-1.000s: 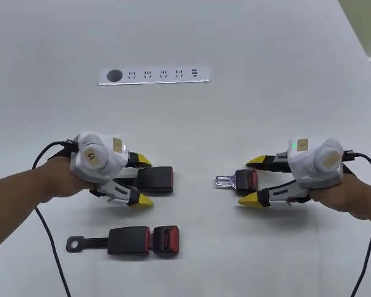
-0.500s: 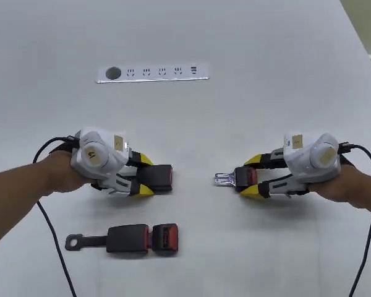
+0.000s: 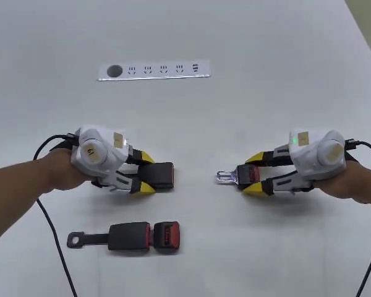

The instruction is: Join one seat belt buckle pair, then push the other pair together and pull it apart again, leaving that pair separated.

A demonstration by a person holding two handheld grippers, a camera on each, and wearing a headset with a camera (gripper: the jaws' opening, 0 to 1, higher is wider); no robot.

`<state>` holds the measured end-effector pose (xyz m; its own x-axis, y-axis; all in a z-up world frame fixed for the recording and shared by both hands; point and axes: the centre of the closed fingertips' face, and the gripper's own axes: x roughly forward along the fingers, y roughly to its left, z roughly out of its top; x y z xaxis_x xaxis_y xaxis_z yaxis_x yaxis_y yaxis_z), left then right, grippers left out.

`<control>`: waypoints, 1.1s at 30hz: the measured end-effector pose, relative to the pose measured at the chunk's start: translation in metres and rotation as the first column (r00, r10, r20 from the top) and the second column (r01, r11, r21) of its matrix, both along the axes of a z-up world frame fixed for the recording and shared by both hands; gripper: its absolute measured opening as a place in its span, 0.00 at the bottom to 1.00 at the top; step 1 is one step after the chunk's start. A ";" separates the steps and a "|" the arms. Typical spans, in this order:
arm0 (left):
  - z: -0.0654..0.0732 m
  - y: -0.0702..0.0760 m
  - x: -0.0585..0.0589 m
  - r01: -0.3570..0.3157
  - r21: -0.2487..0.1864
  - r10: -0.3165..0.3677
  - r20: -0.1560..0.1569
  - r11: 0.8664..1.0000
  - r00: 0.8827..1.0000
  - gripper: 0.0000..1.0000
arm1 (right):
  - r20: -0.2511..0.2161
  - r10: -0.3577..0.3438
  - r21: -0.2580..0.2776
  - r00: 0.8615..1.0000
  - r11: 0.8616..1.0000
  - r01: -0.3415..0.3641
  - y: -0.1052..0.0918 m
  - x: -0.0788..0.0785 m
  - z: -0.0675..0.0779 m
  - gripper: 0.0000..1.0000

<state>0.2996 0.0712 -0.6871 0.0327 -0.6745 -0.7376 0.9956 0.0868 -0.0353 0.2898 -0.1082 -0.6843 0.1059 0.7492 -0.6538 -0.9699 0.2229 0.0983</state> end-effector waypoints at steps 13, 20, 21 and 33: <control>0.001 -0.002 -0.003 -0.002 0.004 0.002 -0.005 1.000 1.000 0.34 | 0.005 0.005 0.081 1.000 0.997 -0.006 0.020 0.006 0.000 0.34; 0.001 -0.002 -0.002 -0.005 0.010 0.005 -0.009 1.000 1.000 0.34 | 0.010 0.021 0.102 1.000 0.995 -0.022 0.039 0.007 0.003 0.34; 0.001 -0.002 -0.002 -0.005 0.010 0.005 -0.010 1.000 1.000 0.34 | 0.010 0.024 0.106 1.000 0.994 -0.024 0.042 0.007 0.003 0.34; 0.000 -0.001 -0.001 -0.006 0.022 0.007 -0.016 1.000 1.000 0.34 | 0.023 0.036 0.137 0.999 0.990 -0.038 0.073 0.007 0.001 0.34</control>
<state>0.2986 0.0701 -0.6870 0.0252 -0.6580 -0.7526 0.9944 0.0941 -0.0490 0.2968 -0.0352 -0.6837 0.0885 0.8353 -0.5426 -0.9793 0.1726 0.1060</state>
